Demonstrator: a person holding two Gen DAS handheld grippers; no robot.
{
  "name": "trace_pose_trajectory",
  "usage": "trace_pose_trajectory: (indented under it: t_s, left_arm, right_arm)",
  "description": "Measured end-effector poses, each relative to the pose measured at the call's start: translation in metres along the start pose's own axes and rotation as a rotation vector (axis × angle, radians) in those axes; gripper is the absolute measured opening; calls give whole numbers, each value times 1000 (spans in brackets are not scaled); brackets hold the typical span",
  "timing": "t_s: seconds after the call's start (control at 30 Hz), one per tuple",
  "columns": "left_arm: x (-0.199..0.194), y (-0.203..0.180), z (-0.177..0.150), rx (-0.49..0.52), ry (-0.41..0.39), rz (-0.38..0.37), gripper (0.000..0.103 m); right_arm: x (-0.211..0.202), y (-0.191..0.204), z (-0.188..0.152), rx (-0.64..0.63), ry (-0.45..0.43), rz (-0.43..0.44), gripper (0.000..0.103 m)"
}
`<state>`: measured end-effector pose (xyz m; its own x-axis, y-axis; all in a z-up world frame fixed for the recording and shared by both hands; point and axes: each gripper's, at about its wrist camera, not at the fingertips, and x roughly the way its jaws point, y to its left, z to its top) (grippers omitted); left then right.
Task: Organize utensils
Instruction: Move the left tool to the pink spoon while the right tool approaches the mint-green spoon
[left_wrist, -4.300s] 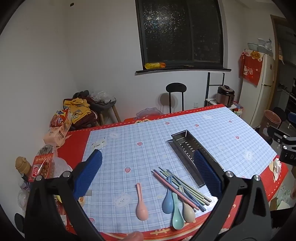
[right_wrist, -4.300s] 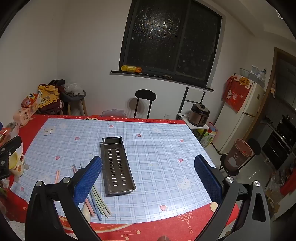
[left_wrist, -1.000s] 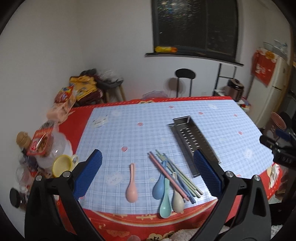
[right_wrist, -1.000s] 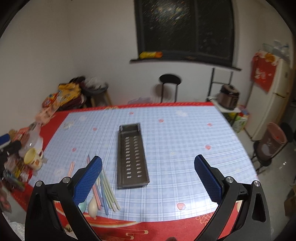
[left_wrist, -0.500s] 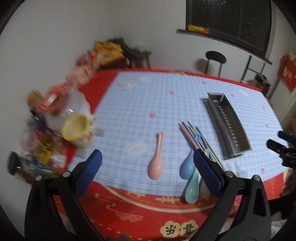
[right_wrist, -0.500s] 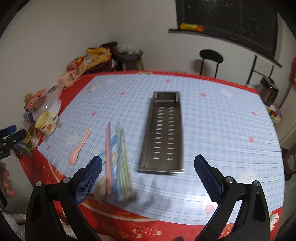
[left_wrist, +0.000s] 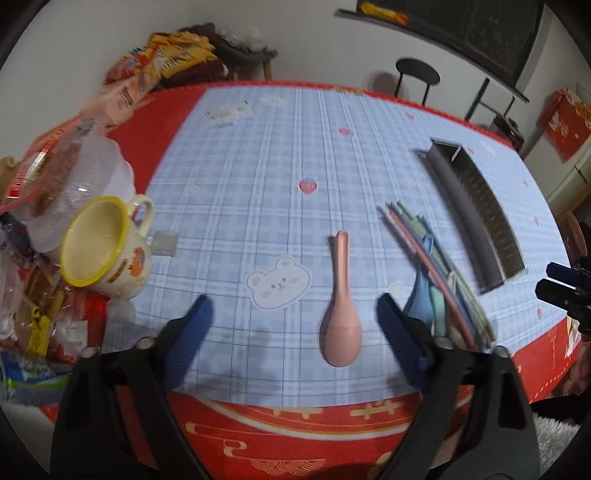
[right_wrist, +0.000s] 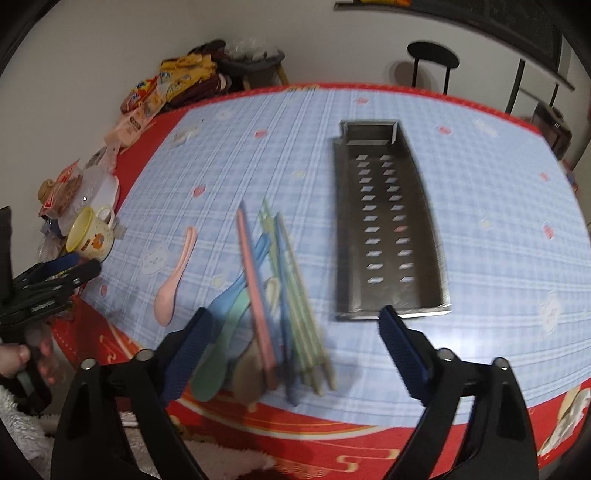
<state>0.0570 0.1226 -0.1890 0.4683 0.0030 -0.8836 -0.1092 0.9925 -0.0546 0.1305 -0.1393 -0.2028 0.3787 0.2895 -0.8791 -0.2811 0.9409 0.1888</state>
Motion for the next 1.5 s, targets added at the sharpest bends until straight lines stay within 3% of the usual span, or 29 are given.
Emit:
trace_pose_trajectory:
  t_s: [0.23,0.43,0.53,0.97,1.07,1.1,1.33,1.43,1.5]
  left_arm:
    - [27,2,-3,78,51,-92,71]
    - [41,2,-4,125,83,-152,56]
    - [47,-1,-4,154,94,-177,55]
    - [72,-9,-7,224,167,-229,55]
    - [77,-12,-10,235,186,-234,55]
    - [79,-14,-11,242,193,-237,55]
    - [90,-36,-13,314,207,-187,56]
    - [97,-37,-11,280,219,-196,56]
    - [102,-28,-7,193,240,-234,52]
  right_arm:
    - [39,25,-8,29,131,68,58]
    - [69,57,-16,-43,237,184,36]
    - [81,64,-20,-73,264,171,27]
    - [110,63,-36,-12,316,123,23]
    - [111,62,-38,3,313,148,17]
    - [111,63,-39,-2,309,145,8]
    - [110,64,-40,1,297,168,6]
    - [110,62,-40,5,295,181,6]
    - [110,61,-41,5,294,187,6]
